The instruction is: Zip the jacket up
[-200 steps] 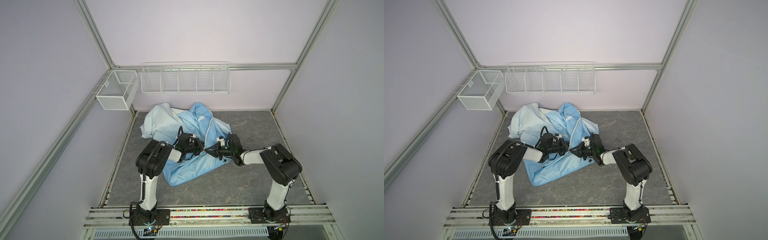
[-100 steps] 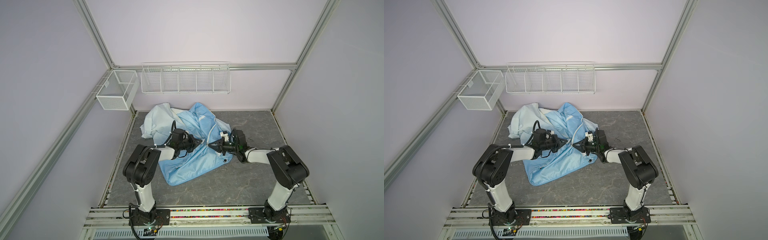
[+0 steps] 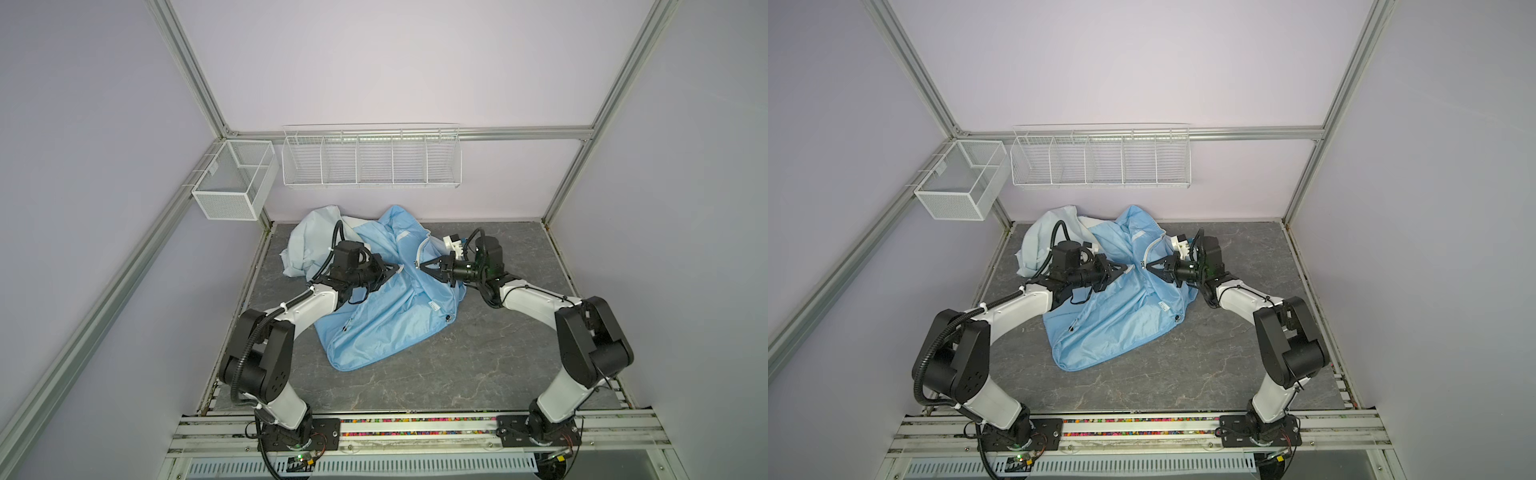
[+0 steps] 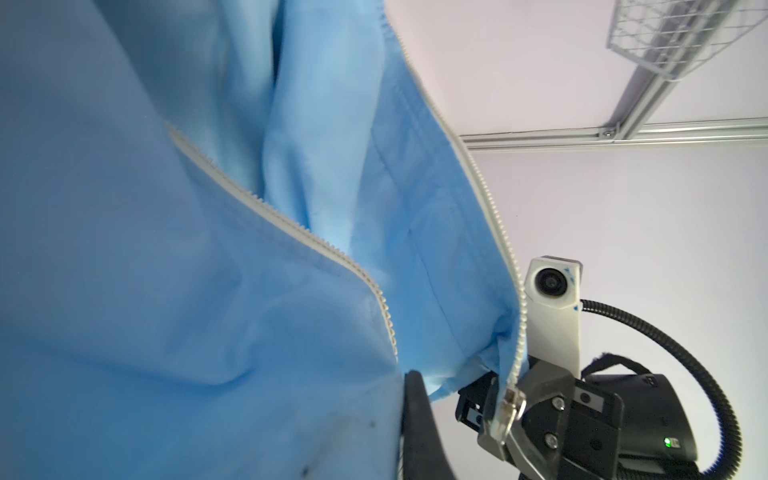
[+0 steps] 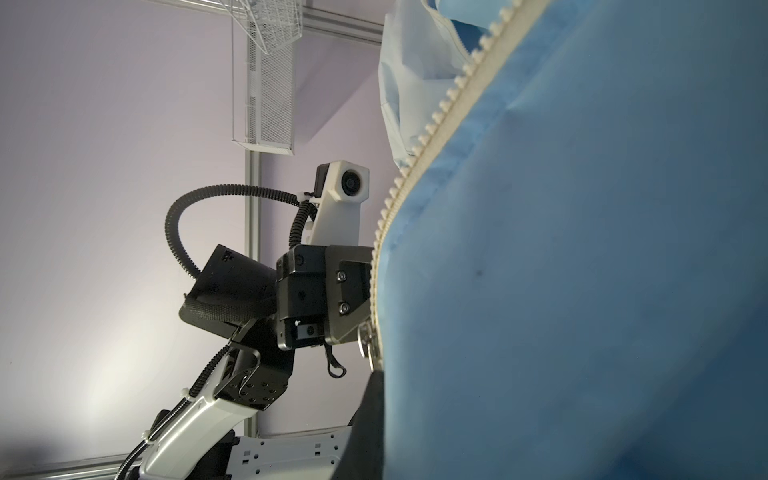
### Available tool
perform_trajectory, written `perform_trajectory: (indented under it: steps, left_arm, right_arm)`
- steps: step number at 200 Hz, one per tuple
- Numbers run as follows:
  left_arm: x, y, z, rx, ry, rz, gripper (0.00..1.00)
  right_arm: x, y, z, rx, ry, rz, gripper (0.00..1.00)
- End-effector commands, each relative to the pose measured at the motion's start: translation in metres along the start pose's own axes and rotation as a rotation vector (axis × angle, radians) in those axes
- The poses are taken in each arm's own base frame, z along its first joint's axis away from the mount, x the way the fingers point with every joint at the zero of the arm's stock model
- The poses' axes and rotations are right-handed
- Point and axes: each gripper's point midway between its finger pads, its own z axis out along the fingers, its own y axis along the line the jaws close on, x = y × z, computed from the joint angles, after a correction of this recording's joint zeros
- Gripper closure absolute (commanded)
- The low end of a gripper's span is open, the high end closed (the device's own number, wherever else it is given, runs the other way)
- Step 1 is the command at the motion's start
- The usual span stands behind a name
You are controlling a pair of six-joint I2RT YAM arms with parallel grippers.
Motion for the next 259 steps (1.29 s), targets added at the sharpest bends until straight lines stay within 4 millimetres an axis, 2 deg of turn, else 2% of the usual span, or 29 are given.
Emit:
perform_trajectory:
  steps: [1,36,74,78,91,114,148,190,227,259]
  left_arm:
    - [-0.007,-0.016,-0.001,0.018,-0.013,0.039,1.00]
    - [0.009,-0.006,0.026,0.008,0.036,0.044,1.00]
    - [0.015,0.015,0.062,0.056,0.060,-0.024,1.00]
    - [0.016,0.016,0.066,0.066,0.062,-0.029,1.00]
    - [0.018,0.020,0.075,0.092,0.080,-0.045,1.00]
    - [0.028,0.025,0.090,0.119,0.128,-0.060,1.00]
    - [0.041,0.045,0.097,0.099,0.169,-0.086,1.00]
    - [0.054,0.073,0.097,0.052,0.194,-0.119,1.00]
    - [0.056,0.076,0.096,0.046,0.196,-0.123,1.00]
    - [0.056,0.077,0.095,0.039,0.198,-0.127,1.00]
  right_arm:
    - [0.006,0.018,-0.005,-0.020,0.044,-0.054,0.93]
    - [0.019,0.000,-0.003,-0.008,0.075,0.018,0.93]
    - [0.054,-0.028,-0.003,0.030,0.118,0.084,0.93]
    - [0.063,-0.039,-0.004,0.049,0.125,0.103,0.93]
    - [0.076,-0.054,-0.005,0.079,0.132,0.130,0.93]
    - [0.087,-0.077,-0.007,0.124,0.124,0.167,0.93]
    - [0.087,-0.101,-0.006,0.152,0.093,0.218,0.92]
    - [0.077,-0.110,0.003,0.105,0.052,0.252,0.68]
    - [0.071,-0.117,0.005,0.115,0.026,0.260,0.53]
    - [0.068,-0.125,0.006,0.135,-0.002,0.254,0.47]
